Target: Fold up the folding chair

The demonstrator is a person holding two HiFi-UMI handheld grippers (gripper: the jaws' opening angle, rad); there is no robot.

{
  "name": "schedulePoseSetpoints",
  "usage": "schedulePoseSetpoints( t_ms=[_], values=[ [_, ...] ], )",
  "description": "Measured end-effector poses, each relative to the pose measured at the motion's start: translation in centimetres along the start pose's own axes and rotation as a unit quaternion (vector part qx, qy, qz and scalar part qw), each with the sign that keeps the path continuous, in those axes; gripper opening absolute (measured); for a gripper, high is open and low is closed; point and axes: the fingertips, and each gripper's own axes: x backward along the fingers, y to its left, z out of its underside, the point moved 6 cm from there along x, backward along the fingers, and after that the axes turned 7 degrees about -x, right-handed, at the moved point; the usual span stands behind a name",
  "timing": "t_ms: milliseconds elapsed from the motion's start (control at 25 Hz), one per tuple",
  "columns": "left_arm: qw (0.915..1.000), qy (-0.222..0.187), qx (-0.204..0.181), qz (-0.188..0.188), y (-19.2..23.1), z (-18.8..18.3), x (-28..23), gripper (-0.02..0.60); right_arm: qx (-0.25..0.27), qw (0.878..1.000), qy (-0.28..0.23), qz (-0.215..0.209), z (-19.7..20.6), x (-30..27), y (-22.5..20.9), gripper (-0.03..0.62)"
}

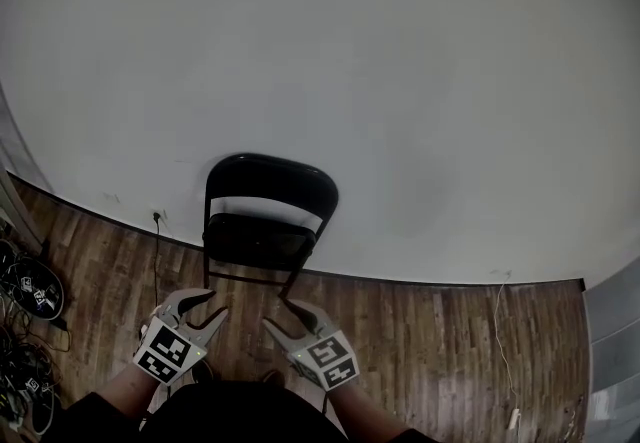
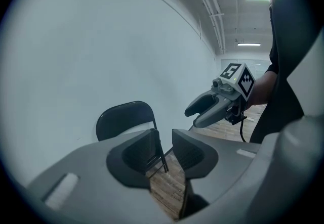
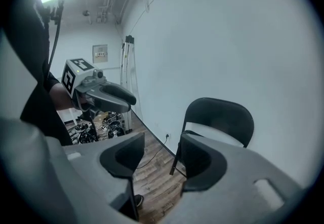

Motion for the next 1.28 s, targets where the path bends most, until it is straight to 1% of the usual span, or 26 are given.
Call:
schedulePoseSetpoints(
  t_ms=[120,240,480,640,840,1040,1120,1280],
  values=[
    [0.9999,0.008,0.009,0.011,-1.4,-0.5,-1.0,0.129,0.012,1.0,-0.006,-0.012,-0.1,1.1,-0.1,0.213],
    [0.9997,0.002,0.008,0.021,-2.7,-2.0,-1.9,0.12,0.018,0.999,-0.02,-0.023,-0.4,2.4,-0.5,0.185],
    [0.9991,-0.029,-0.023,0.022,-4.2,-6.5,-2.8,0.099,0.027,0.997,-0.07,-0.035,-2.1,5.3,-1.2,0.147],
    [0.9977,-0.053,-0.031,0.028,-5.2,-9.0,-3.1,0.08,0.03,0.994,-0.101,-0.041,-3.1,6.4,-1.5,0.112],
    [0.9975,-0.055,-0.032,0.032,-6.0,-9.7,-3.7,0.057,0.028,0.992,-0.116,-0.048,-3.1,7.1,-1.9,0.093],
    [0.9982,-0.053,-0.015,0.024,-6.4,-9.2,-3.5,0.04,0.017,0.989,-0.133,-0.06,-3.1,7.7,-1.4,0.063],
    [0.9981,-0.056,-0.012,0.022,-6.5,-9.3,-3.5,0.034,0.018,0.988,-0.141,-0.063,-3.7,8.1,-1.4,0.047],
    [0.9974,-0.064,-0.019,0.026,-6.5,-10.4,-3.3,0.028,0.02,0.985,-0.163,-0.059,-5.0,9.0,-1.7,0.02]
  ],
)
